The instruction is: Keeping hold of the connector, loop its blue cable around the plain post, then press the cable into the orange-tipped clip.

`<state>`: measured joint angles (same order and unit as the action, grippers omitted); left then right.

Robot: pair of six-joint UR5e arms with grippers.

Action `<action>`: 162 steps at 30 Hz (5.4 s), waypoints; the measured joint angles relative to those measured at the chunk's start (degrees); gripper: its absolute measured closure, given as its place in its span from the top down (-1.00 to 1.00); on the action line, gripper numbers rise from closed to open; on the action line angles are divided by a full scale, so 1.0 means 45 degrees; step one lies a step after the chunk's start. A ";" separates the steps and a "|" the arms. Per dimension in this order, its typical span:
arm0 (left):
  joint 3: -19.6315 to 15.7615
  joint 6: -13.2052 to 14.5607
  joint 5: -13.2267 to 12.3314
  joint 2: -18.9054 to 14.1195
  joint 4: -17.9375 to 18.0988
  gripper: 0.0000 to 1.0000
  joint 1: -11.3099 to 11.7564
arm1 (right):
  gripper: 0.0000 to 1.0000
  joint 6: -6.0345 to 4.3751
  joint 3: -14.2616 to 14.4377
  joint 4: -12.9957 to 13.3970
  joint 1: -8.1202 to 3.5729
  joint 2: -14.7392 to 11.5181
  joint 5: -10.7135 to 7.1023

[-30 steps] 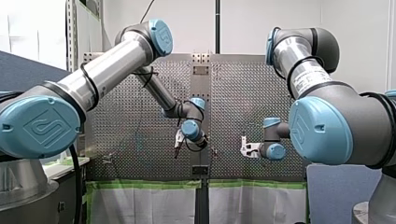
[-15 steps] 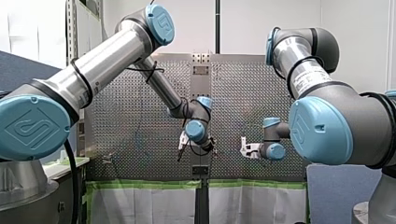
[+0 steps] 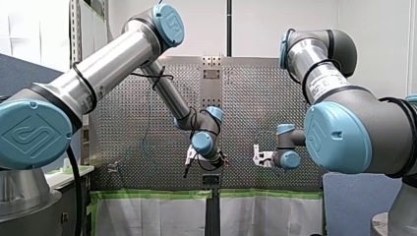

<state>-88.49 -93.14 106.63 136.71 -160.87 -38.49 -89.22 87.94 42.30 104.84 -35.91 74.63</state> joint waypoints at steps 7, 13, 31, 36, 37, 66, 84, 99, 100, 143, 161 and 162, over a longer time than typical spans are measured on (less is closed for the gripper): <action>-0.0009 -0.0315 0.0004 0.0001 0.0371 1.00 0.0002 | -1.00 0.0000 0.0002 -0.0006 0.0009 0.0007 0.0000; -0.0004 -0.0426 0.0033 0.0000 0.0448 1.00 -0.0004 | -1.00 0.0000 0.0002 -0.0012 0.0011 0.0007 0.0000; -0.0080 -0.0672 0.0846 0.0016 0.0069 1.00 0.0022 | -1.00 0.0000 0.0001 -0.0024 0.0044 0.0005 0.0000; -0.0188 -0.0348 0.1333 0.0017 0.0017 1.00 0.0029 | -1.00 0.0000 0.0001 -0.0024 0.0064 0.0005 0.0000; -0.0198 -0.0294 0.1462 0.0017 0.0013 1.00 0.0030 | -1.00 0.0000 0.0001 -0.0024 0.0065 0.0005 0.0000; -0.0213 0.1526 0.2097 0.0014 0.0183 1.00 0.0001 | -1.00 0.0038 0.0001 -0.0048 0.0133 0.0003 -0.0001; -0.0213 0.2958 0.2789 0.0016 0.0636 1.00 0.0086 | -1.00 0.0036 0.0001 -0.0028 0.0199 0.0002 0.0000; -0.0154 0.2468 0.1793 0.0163 0.2097 1.00 0.0185 | -1.00 0.0038 0.0002 -0.0028 0.0261 0.0005 0.0000; -0.0089 0.2324 0.1648 0.0252 0.2232 1.00 0.0190 | -1.00 0.0039 0.0001 -0.0027 0.0267 0.0004 0.0000; 0.0467 0.0696 -0.0035 0.1302 0.2269 1.00 0.0209 | -1.00 0.0039 0.0002 -0.0050 0.0382 0.0008 0.0000; 0.0469 0.0717 -0.0034 0.1306 0.2175 1.00 0.0210 | -1.00 0.0038 0.0002 -0.0039 0.0409 0.0006 -0.0002; 0.0469 0.0717 -0.0034 0.1306 0.2174 1.00 0.0209 | -1.00 0.0039 0.0001 -0.0034 0.0409 0.0005 -0.0009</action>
<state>-86.38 -89.91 106.48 142.58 -151.09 -37.55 -89.05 87.94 42.15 106.68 -35.89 74.59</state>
